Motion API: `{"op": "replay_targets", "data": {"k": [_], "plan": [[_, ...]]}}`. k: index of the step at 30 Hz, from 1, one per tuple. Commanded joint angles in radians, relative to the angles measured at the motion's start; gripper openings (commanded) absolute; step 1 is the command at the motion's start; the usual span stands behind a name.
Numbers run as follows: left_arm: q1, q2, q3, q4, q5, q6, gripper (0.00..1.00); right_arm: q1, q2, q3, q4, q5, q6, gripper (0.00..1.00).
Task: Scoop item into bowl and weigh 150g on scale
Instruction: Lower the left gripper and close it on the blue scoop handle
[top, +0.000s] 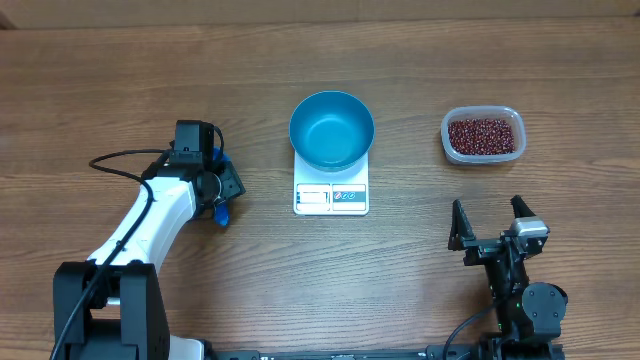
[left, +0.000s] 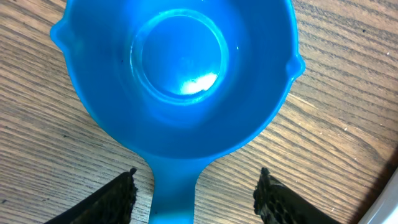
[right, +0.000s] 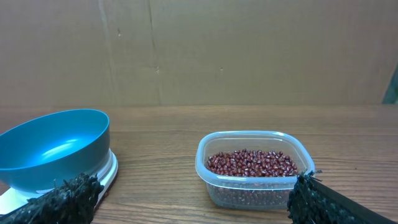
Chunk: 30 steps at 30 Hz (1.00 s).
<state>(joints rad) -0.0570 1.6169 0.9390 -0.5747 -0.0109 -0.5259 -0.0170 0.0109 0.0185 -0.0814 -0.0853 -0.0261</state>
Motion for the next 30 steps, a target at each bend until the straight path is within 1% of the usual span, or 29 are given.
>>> {"op": "replay_targets", "data": {"k": [1,4,9,11,14,19,23,25,30], "plan": [[0.006,0.019,-0.009,0.004,0.005,-0.014,0.63,0.008,-0.008,-0.011,0.005,0.011,0.004,1.00],[0.006,0.039,-0.009,0.003,0.005,-0.023,0.54,0.008,-0.008,-0.011,0.005,0.011,0.004,1.00],[0.006,0.041,-0.009,0.008,0.004,-0.032,0.55,0.008,-0.008,-0.011,0.005,0.011,0.004,1.00],[0.006,0.041,-0.009,0.008,0.005,-0.032,0.53,0.008,-0.008,-0.011,0.005,0.011,0.004,1.00],[0.006,0.041,-0.009,0.008,0.004,-0.032,0.48,0.008,-0.008,-0.011,0.005,0.011,0.004,1.00],[0.006,0.041,-0.009,0.008,0.005,-0.033,0.44,0.008,-0.008,-0.011,0.005,0.011,0.004,1.00],[0.006,0.041,-0.009,0.008,0.004,-0.036,0.38,0.008,-0.008,-0.011,0.005,0.011,0.004,1.00],[0.006,0.041,-0.009,0.008,0.004,-0.036,0.34,0.008,-0.008,-0.011,0.005,0.011,0.004,1.00],[0.006,0.041,-0.006,0.008,0.004,-0.036,0.28,0.008,-0.008,-0.011,0.005,0.011,0.004,1.00]]}}
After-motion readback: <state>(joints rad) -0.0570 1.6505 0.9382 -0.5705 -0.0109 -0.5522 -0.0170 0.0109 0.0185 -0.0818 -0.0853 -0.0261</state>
